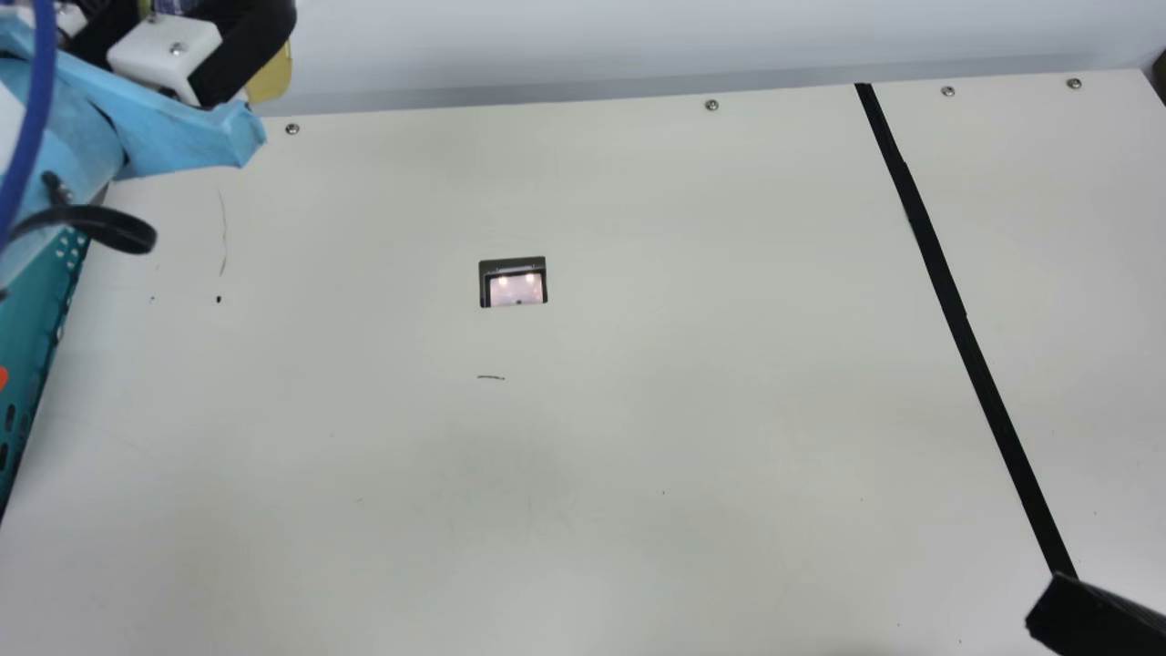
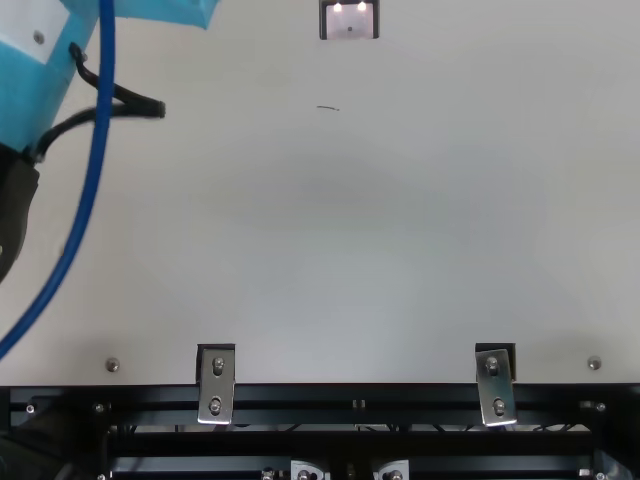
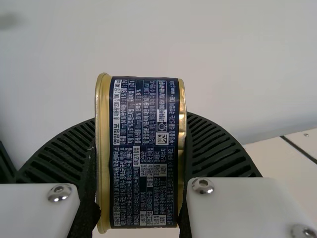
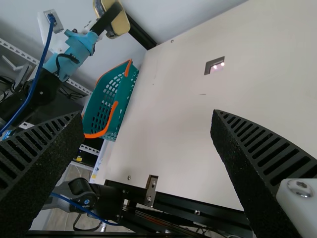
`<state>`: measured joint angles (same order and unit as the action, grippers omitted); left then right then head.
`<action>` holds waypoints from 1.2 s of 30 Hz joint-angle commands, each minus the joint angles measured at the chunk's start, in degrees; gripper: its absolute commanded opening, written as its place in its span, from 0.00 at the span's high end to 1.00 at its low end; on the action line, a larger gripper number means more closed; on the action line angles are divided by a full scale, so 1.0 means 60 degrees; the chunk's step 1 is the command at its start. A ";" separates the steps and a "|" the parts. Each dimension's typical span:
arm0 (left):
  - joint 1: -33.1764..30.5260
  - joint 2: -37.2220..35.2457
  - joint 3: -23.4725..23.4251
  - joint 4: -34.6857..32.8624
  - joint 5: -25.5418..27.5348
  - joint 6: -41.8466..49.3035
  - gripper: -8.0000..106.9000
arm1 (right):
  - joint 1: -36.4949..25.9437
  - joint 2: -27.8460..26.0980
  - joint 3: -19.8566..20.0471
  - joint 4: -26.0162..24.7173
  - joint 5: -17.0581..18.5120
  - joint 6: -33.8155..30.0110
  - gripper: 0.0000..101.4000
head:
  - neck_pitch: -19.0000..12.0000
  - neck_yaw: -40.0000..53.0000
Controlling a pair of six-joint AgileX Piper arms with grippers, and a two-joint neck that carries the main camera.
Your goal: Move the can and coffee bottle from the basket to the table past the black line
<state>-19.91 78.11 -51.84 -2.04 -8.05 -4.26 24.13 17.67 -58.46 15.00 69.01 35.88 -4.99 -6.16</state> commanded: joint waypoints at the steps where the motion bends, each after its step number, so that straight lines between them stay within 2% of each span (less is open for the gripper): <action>1: 0.0004 0.0034 -0.0175 -0.0141 0.1045 0.0005 0.84 | 0.0000 0.0000 0.0000 0.0000 0.0000 0.0000 0.00 | -0.0084 -0.0014; 9: -0.0180 0.0258 -0.0917 -0.0069 0.3817 0.0150 0.84 | 0.0000 0.0000 0.0000 0.0000 0.0000 0.0000 0.00 | -0.0084 -0.0014; 15: -0.0532 0.0631 -0.1235 -0.0434 0.5234 0.1065 0.84 | 0.0000 0.0000 0.0000 0.0000 0.0000 0.0000 0.00 | -0.0084 -0.0014; 29: -0.0981 0.1803 -0.1577 -0.3360 0.6982 0.7415 0.84 | 0.0000 0.0000 0.0000 0.0000 0.0000 0.0000 0.00 | -0.0084 -0.0014; 36: -0.1092 0.2541 -0.1789 -0.4016 0.8118 1.0481 0.84 | 0.0000 0.0000 0.0000 0.0000 0.0000 0.0000 0.00 | -0.0084 -0.0014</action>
<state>-26.39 92.40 -62.35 -25.92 38.71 47.62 24.13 17.67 -58.46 15.00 69.01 35.88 -4.99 -6.16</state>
